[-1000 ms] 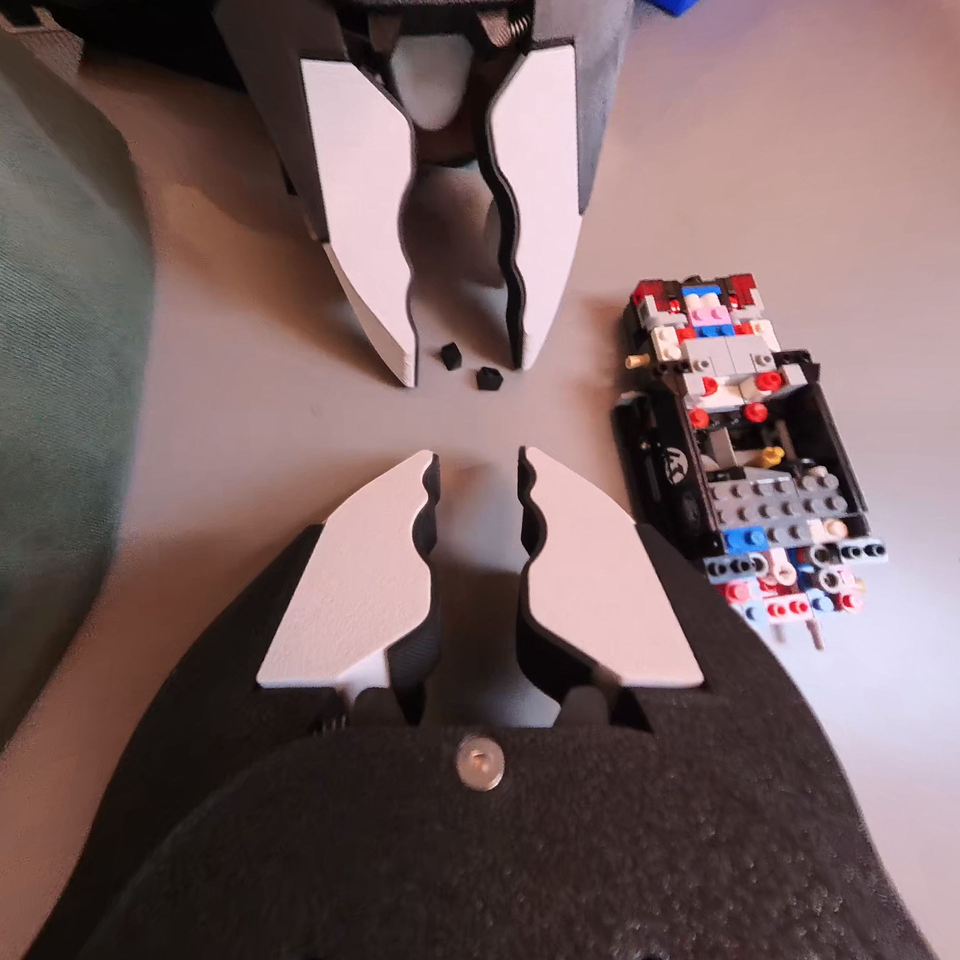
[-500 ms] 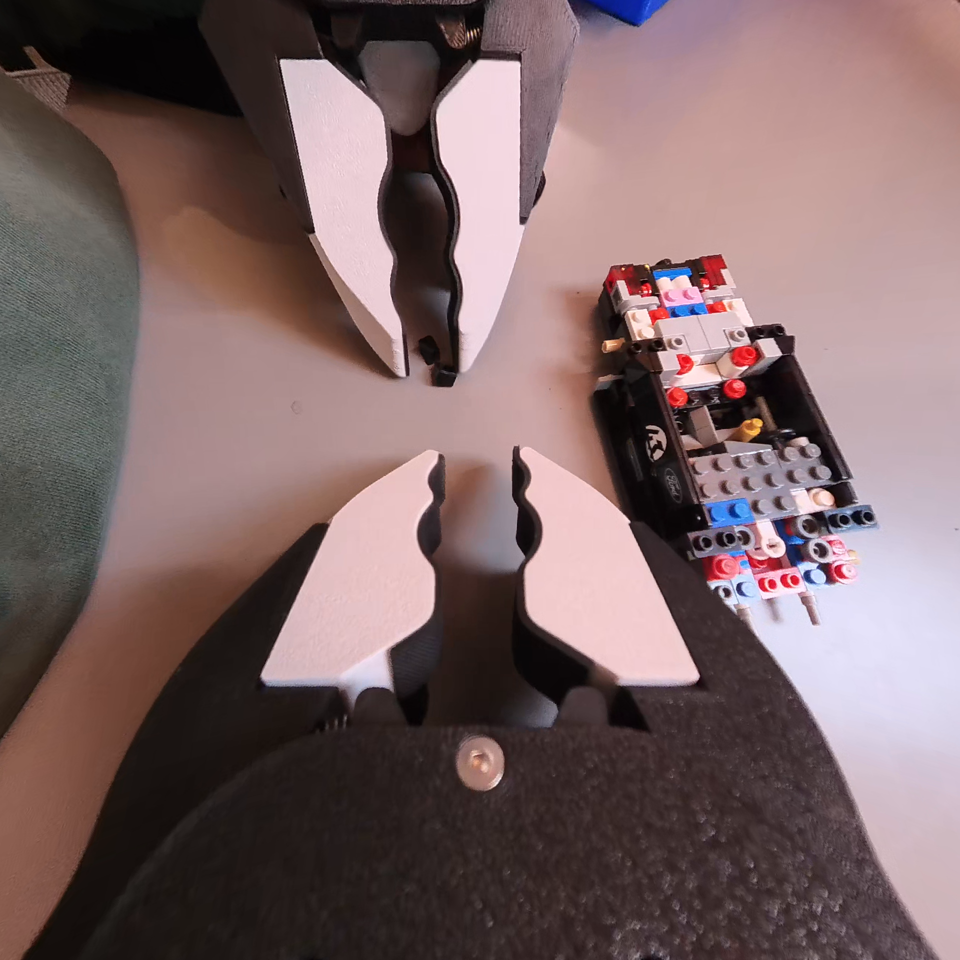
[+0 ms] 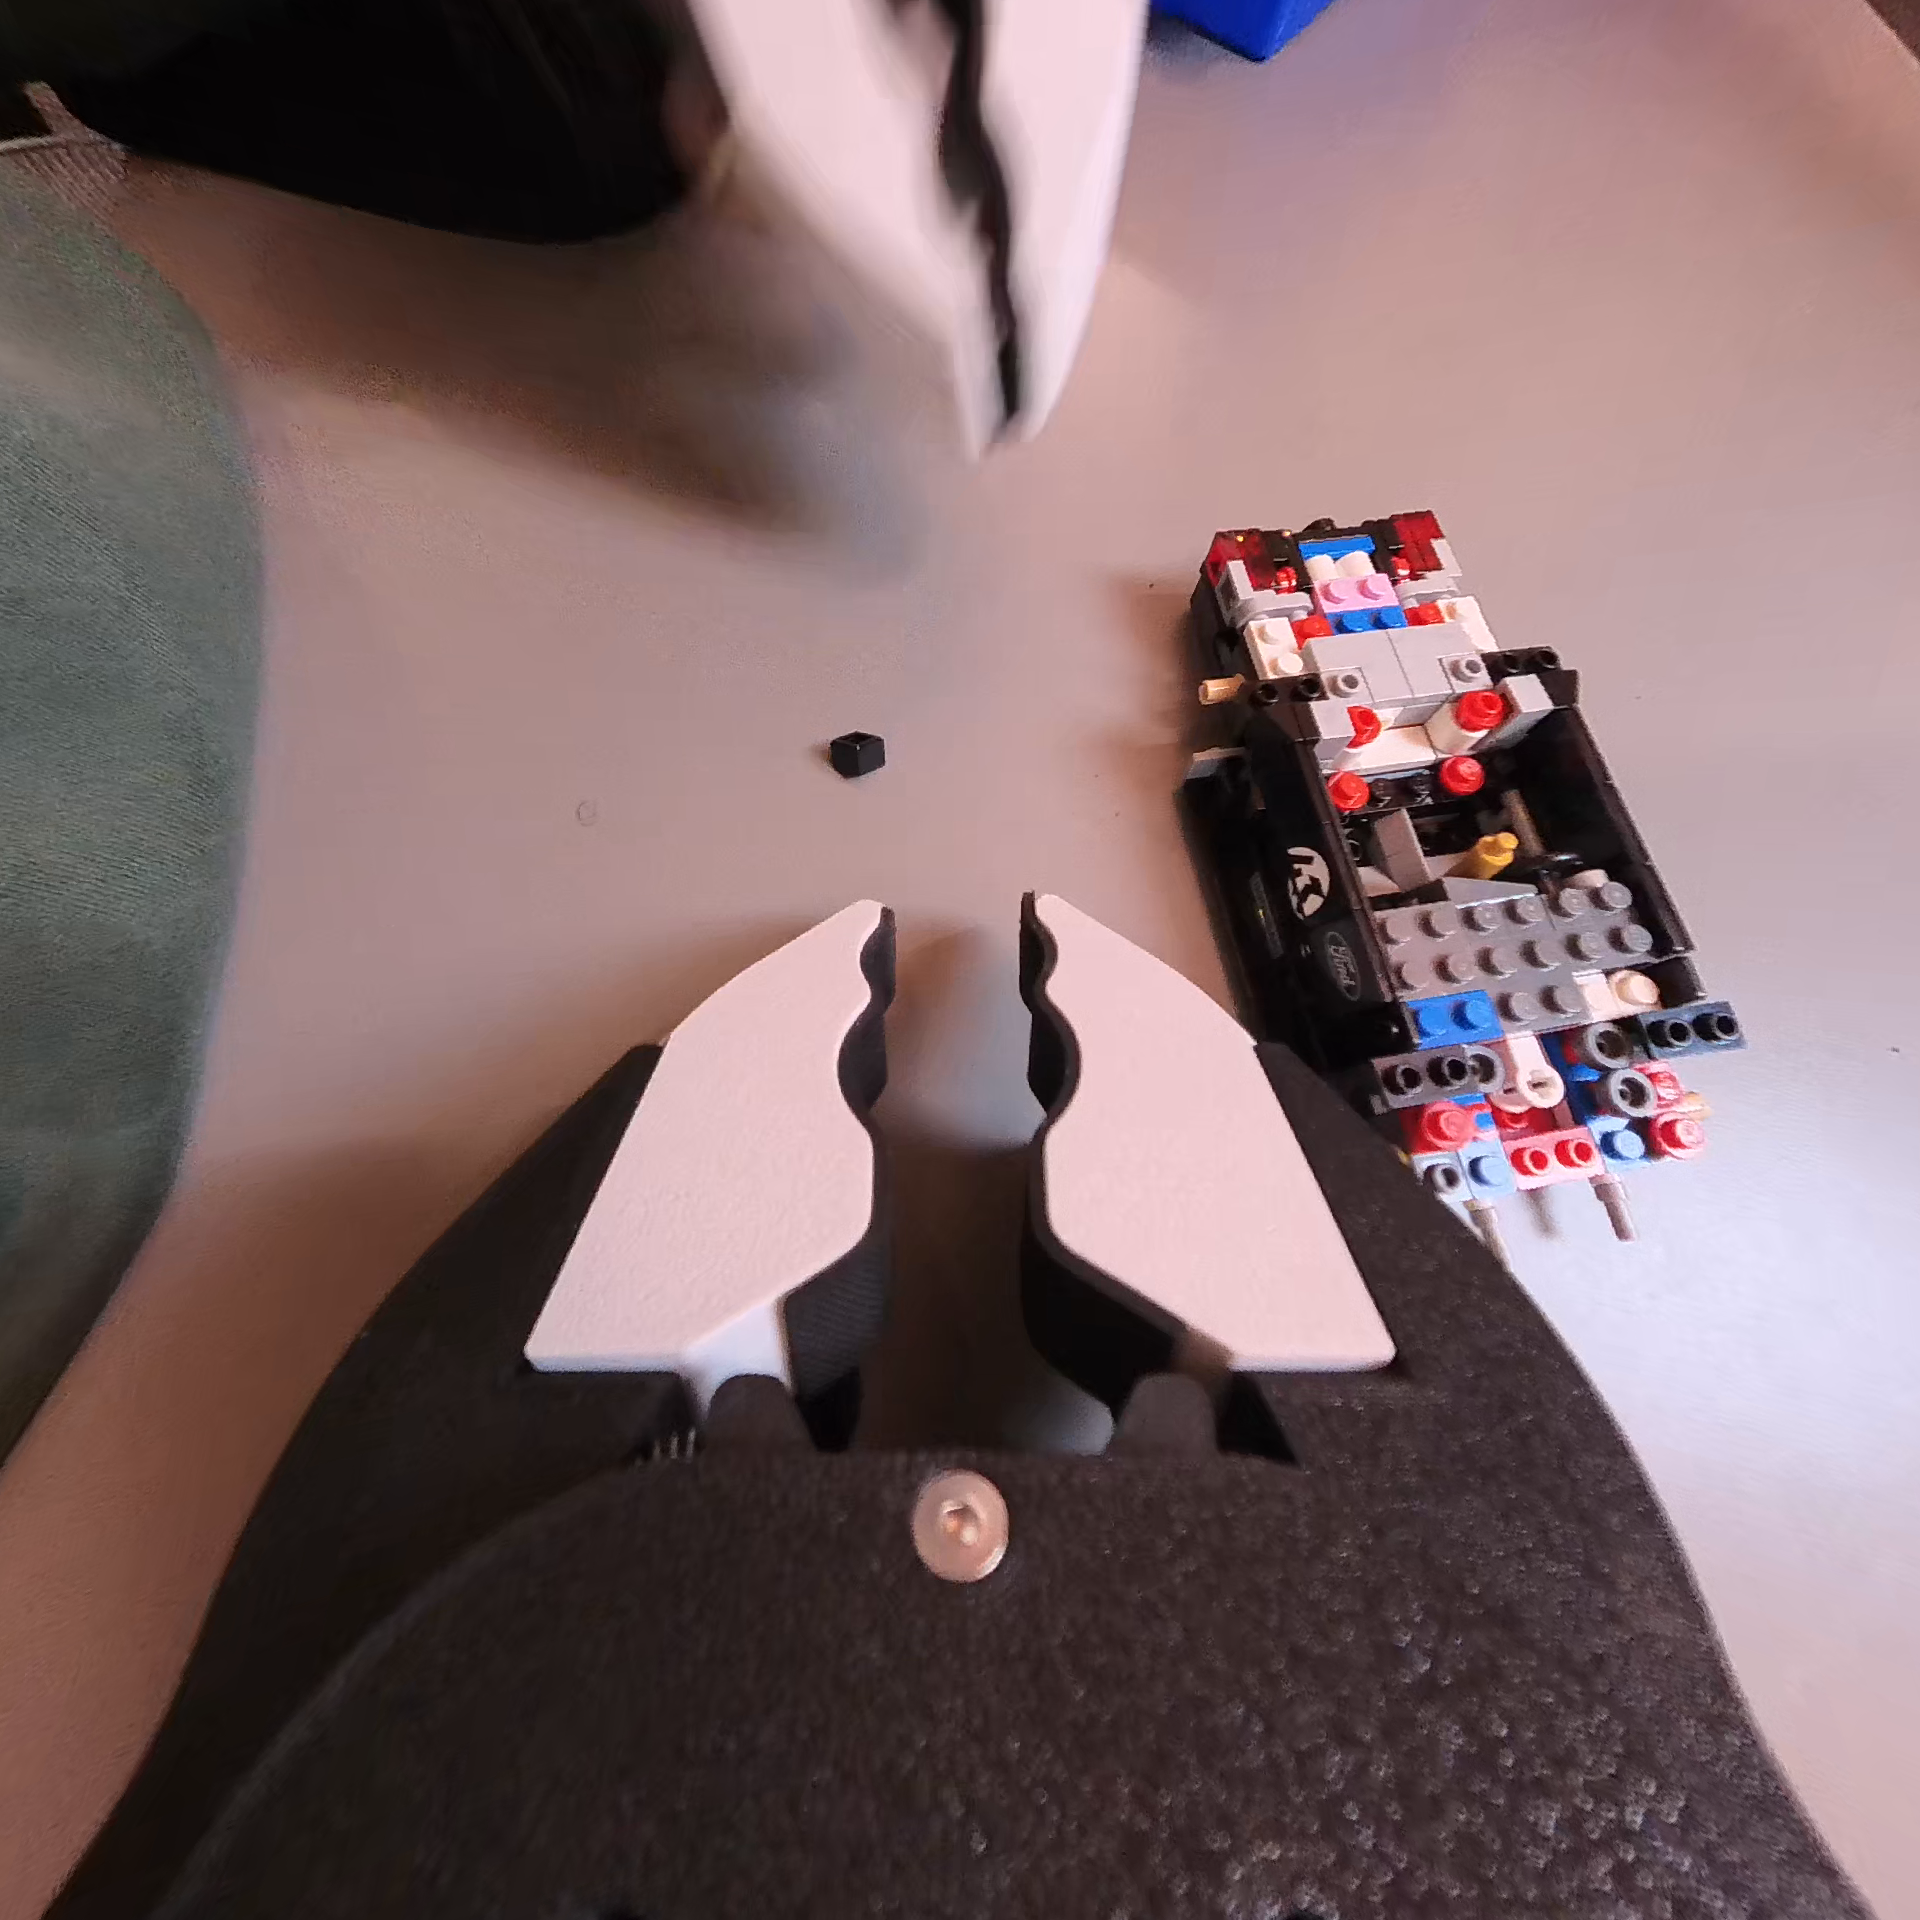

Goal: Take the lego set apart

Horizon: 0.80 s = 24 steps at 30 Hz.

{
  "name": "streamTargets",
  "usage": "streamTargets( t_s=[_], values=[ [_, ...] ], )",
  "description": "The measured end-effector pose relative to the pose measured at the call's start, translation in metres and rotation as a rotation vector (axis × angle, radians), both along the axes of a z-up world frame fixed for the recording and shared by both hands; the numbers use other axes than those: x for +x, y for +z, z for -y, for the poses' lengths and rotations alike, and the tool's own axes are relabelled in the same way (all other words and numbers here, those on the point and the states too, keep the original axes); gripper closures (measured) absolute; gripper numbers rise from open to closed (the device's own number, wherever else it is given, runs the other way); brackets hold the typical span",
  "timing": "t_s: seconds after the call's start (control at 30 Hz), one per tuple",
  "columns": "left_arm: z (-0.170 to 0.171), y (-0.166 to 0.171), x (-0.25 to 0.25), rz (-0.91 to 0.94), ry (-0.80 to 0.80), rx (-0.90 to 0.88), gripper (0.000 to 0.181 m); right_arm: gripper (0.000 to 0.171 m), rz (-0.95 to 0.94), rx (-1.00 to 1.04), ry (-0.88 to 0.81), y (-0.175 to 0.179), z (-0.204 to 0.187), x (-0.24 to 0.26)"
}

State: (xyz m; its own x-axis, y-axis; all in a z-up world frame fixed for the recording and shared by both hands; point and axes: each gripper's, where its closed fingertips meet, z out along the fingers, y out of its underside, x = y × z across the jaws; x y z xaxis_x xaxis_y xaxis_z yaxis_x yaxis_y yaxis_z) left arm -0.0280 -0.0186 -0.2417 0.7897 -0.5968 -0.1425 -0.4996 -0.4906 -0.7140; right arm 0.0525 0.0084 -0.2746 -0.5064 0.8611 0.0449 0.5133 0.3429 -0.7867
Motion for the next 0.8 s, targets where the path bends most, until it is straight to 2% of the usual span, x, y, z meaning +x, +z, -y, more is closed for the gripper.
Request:
streamTargets(
  t_s=[0.07, 0.13, 0.2, 0.27, 0.33, 0.37, 0.57, 0.63, 0.67, 0.73, 0.8],
  values=[
    [-0.003, 0.039, -0.073, -0.053, 0.295, 0.112, 0.177, 0.148, -0.002, 0.002, 0.003, 0.0, 0.0, 0.001],
    [0.01, 0.065, -0.156, -0.09, 0.634, 0.189, 0.178, 0.148, -0.002, -0.001, 0.008, 0.0, 0.001, 0.001],
    [0.032, 0.058, -0.217, -0.071, 0.877, 0.148, 0.176, 0.148, -0.001, 0.003, 0.013, 0.0, 0.001, 0.001],
    [0.044, 0.034, -0.24, 0.025, 0.981, 0.055, 0.148, 0.148, -0.001, 0.009, 0.017, 0.0, 0.001, 0.002],
    [0.047, 0.015, -0.234, 0.13, 0.97, -0.03, 0.12, 0.148, -0.003, 0.007, 0.014, 0.0, 0.001, 0.002],
    [0.047, 0.01, -0.228, 0.153, 0.944, -0.044, 0.115, 0.148, -0.003, 0.004, 0.012, 0.0, 0.001, 0.003],
    [0.048, 0.001, -0.21, 0.009, 0.859, -0.051, 0.109, 0.149, -0.004, -0.008, 0.006, 0.0, 0.0, 0.002],
    [0.052, -0.011, -0.202, 0.017, 0.825, -0.12, 0.104, 0.149, -0.004, -0.011, 0.007, 0.0, 0.0, 0.002],
    [0.053, -0.015, -0.199, 0.013, 0.808, -0.148, 0.093, 0.149, -0.004, -0.011, 0.007, 0.0, 0.0, 0.002],
    [0.052, -0.01, -0.196, -0.032, 0.781, -0.11, 0.106, 0.149, -0.005, -0.009, 0.006, 0.0, 0.0, 0.002],
    [0.043, 0.007, -0.185, 0.006, 0.74, 0.0, 0.112, 0.149, -0.006, -0.011, 0.004, 0.0, 0.0, 0.003]
  ],
)
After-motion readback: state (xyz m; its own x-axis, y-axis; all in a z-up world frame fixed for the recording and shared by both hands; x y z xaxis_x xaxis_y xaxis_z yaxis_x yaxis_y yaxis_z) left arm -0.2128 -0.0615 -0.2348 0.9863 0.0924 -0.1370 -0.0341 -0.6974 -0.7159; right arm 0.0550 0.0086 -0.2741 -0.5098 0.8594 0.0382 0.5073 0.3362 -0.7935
